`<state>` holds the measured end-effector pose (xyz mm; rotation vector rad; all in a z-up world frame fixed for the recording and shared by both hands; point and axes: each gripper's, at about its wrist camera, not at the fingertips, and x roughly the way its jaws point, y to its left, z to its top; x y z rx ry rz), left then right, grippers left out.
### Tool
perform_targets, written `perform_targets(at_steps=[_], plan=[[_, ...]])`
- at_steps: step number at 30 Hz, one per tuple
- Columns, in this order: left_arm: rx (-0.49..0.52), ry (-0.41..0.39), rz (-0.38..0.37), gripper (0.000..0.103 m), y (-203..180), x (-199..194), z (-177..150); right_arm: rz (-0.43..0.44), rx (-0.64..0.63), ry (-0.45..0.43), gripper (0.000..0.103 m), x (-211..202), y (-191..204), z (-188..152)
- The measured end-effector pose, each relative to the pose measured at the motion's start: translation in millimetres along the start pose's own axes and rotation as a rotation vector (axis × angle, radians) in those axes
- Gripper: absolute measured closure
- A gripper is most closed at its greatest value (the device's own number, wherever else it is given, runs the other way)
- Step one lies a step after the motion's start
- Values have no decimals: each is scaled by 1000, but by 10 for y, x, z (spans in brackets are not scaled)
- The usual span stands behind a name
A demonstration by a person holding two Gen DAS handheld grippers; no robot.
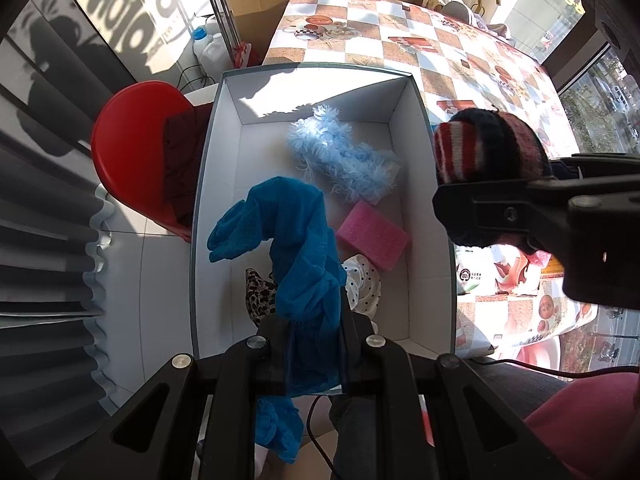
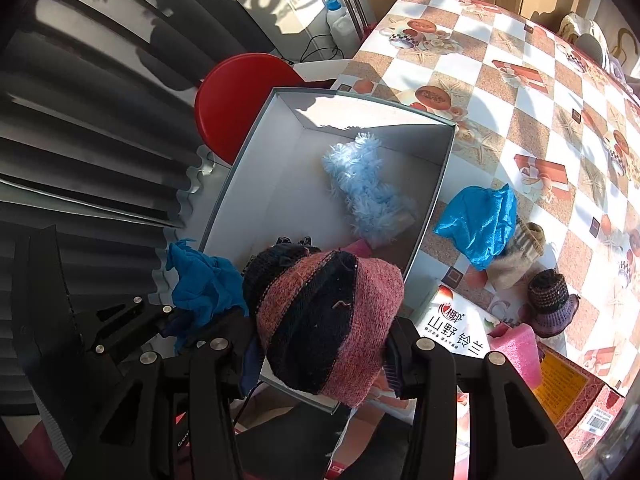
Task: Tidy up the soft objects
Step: 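Carry the blue bag with left tool while right tool carries the knit hat over the box, then open both tools to drop the bag and knit hat into the box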
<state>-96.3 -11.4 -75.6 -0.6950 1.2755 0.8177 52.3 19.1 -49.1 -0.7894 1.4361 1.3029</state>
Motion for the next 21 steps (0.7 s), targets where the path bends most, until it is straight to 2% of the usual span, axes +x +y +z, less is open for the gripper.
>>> perform_targets(at_steps=[17,20,21], plan=[[-3,11,-3,85,33,33,20,15,2,-8,53,16,2,35],[4,4,-2,84,32,32,41,15,1,-6,53,24,4,43],[7,2,0,80,29,28,46,15,2,-6,52,26,4,45]])
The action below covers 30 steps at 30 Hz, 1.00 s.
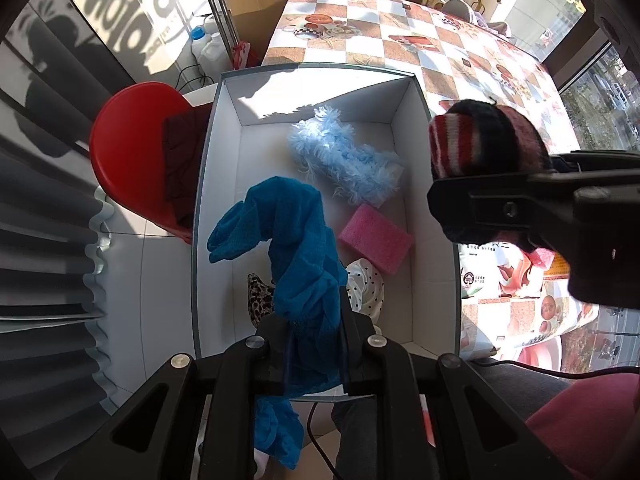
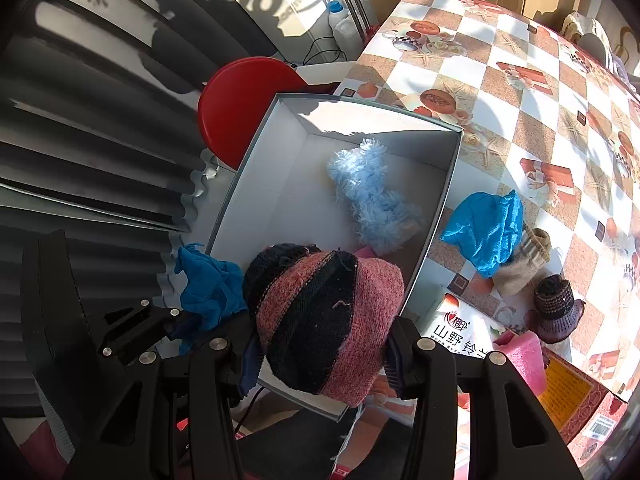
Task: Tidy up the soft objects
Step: 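Open both tools to drop the bag and knit hat into the box, then move both tools from the box toward the remaining items on the table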
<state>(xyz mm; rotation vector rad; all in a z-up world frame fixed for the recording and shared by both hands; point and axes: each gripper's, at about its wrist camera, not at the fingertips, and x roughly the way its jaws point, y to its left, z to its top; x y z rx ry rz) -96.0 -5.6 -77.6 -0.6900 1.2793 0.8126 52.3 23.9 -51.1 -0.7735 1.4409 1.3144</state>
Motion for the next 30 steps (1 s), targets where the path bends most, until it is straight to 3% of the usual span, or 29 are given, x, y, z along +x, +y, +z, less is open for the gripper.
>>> perform_targets(at_steps=[1,4,6,7,9,11,13,14,18,22,26,30], plan=[[4,-2,0,78,-2,-2,6,2,1,0,51,1,-2,1],[10,-10,3,55,-3,-3,15,5,10,-7,47,-2,-16,16],[10,-14,7,29,-4,-1,20,9,16,-9,46,-7,-36,26],[7,-21,9,22,0,-5,25,10,19,-10,35,-7,-43,28],[-9,-44,-4,16,24,-23,31,15,28,-17,19,-17,-62,31],[-28,-41,-15,14,61,-18,58,23,40,-26,18,-41,-89,41],[-57,-40,-25,7,119,-4,76,-12,56,-30,0,-48,-126,51],[-67,-31,-23,0,137,14,84,-25,65,-31,0,-51,-153,54],[-80,-19,-64,0,153,118,69,-18,126,-40,0,-108,-297,63],[-17,5,-102,0,15,274,24,-62,140,-35,0,-208,-387,52],[70,62,-55,0,-117,572,-63,-73,179,-40,0,-436,-552,41],[99,128,-55,0,-111,813,-162,-74,227,-37,0,-736,-828,-8]])
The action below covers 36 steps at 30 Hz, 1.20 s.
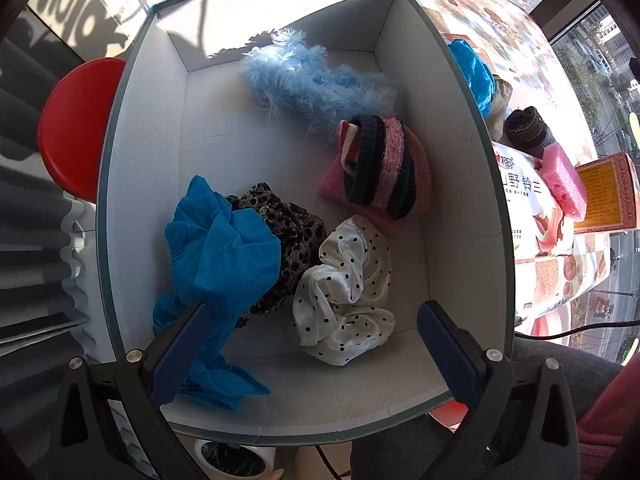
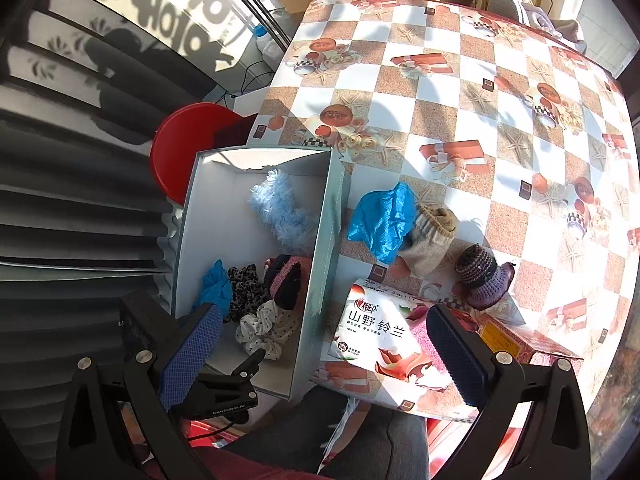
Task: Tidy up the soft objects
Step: 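Move both tools from the box toward the remaining items on the table, then grasp the blue cloth with left tool while right tool grasps the purple crochet hat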
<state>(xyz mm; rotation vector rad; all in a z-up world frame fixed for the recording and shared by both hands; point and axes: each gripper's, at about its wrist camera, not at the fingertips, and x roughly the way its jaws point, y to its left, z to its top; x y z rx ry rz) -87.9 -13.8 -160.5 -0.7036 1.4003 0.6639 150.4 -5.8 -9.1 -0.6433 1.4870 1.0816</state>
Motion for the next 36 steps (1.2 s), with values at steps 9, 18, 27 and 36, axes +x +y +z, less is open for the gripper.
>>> perform_targets(at_steps=[9,18,27,36], plan=[[41,-25,24,0,9,-115,83,-138,128,-37,0,-486,-901,22],[165,-168,-47,0,-736,-782,819,-201,99,145,0,-43,-1670,158],[322,-57,49,0,-1492,-384,1480,-124,-139,397,0,945,-1772,433],[296,109,97,0,-1647,155,1772,-160,-380,602,0,1807,-1655,412]])
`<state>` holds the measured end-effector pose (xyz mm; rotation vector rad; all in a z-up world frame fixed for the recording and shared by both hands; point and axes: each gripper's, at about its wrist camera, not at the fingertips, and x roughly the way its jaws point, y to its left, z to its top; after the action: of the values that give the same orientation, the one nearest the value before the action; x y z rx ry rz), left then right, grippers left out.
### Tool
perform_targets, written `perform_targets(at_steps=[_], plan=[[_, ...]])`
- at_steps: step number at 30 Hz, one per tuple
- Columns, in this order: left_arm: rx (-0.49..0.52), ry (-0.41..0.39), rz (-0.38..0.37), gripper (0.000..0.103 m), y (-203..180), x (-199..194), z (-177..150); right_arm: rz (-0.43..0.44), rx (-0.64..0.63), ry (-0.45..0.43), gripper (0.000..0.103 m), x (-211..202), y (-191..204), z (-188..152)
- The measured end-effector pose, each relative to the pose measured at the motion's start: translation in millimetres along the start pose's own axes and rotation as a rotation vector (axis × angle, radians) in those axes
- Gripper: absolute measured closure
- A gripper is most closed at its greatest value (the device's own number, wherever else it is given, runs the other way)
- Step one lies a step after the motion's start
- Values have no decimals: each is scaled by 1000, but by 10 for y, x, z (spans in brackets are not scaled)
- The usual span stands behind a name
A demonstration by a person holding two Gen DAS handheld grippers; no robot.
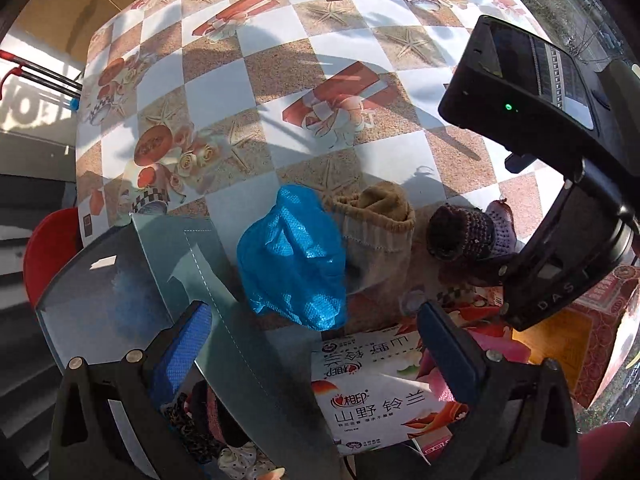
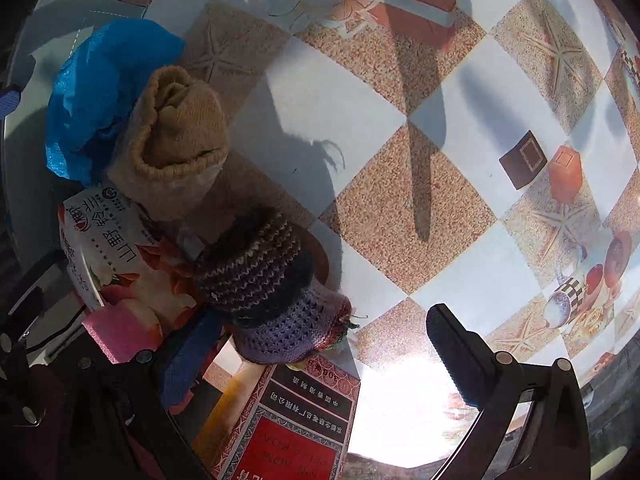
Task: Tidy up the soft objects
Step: 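Grasp the blue cloth with left tool while right tool grasps the purple crochet hat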
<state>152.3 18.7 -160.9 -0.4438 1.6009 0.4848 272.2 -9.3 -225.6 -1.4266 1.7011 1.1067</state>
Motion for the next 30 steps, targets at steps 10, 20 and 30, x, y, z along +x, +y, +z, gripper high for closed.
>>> perform_targets(at_steps=[10,20,30], plan=[[-35,145,-38,0,-192,523,319,53,274,-152,0,-61,-720,-459],[-15,-126,-134,2,-389,-131,1035,82,668,-344,0,-317,-1580,-1250],[-67,-24,-34,2,-19,126,907,168,612,-425,0,-403,-1460,-1286]])
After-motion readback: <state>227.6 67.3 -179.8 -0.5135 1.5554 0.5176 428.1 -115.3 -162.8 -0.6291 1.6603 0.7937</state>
